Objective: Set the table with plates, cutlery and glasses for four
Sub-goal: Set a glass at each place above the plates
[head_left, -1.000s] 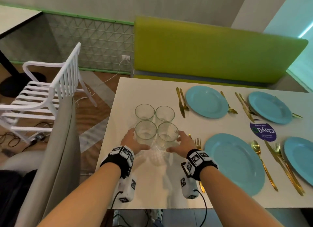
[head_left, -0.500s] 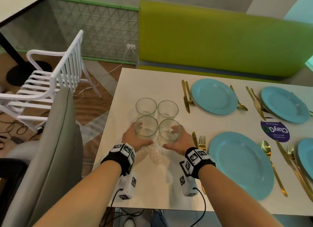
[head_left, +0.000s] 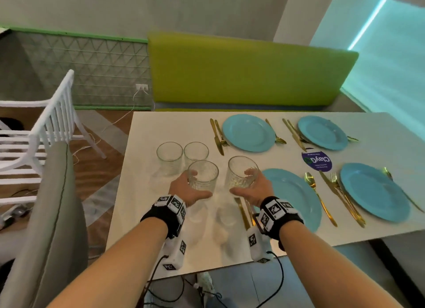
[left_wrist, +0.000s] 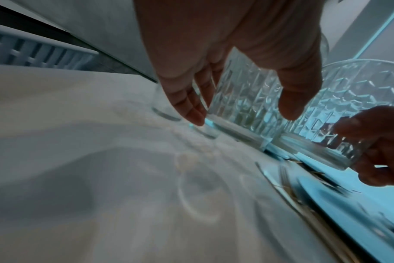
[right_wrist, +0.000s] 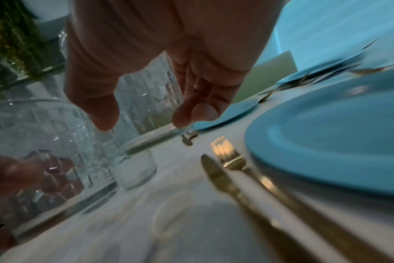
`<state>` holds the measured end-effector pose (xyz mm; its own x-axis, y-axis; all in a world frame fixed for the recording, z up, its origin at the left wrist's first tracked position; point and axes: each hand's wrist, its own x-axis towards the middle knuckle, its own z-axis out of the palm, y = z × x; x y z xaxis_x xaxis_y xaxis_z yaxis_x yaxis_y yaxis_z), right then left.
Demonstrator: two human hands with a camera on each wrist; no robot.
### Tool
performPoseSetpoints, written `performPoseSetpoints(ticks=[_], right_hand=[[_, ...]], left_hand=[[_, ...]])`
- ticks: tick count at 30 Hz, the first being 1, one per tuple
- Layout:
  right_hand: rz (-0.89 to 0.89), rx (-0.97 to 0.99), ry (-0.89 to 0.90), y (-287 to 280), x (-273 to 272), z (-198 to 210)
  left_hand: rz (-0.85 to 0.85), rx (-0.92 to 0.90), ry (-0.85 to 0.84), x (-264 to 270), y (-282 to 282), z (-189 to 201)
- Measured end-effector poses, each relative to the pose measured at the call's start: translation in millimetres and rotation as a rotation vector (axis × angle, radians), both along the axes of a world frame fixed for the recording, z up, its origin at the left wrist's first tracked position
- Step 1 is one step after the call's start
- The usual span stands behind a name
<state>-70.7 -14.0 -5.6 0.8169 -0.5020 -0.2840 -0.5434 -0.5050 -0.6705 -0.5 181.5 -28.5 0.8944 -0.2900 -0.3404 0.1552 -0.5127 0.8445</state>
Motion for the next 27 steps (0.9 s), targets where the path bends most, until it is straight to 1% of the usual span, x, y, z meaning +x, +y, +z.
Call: performPoseSetpoints(ticks=[4, 6, 9, 13, 19, 23, 27], right_hand=[[-0.124, -0.014, -0.008, -47.9, -25.5, 21.4], [-0.195, -0.047, -0.011, -74.8, -33.1, 30.6], [-0.277, -0.084, -0.001, -122.5, -38.4, 37.2], [-0.370, -0.081, -0.021, -193.1, -41.4, 38.7], [-0.528, -0.065, 0.002, -310.8, -40.9, 30.0], [-0.635, -0.024, 0.062, -414.3, -40.4, -11.8], [-0.691, -0.026, 0.097, -459.3, -31.7, -5.7]], left_hand=[[-0.119, 0.006, -0.057, -1.0, -52.0, 26.1], [-0.148, 0.000, -0.076, 1.0, -79.2, 36.3], [-0.187, -0.031, -0.081, 5.2, -121.2, 44.7], [-0.248, -0.016, -0.103, 11.1, -186.2, 50.7], [-0.342, 0.027, -0.106, 22.0, -304.5, 50.6], [-0.366, 0.040, -0.039, 26.9, -375.1, 44.3], [-0.400, 0.081, -0.002, 29.0, -428.3, 31.5]])
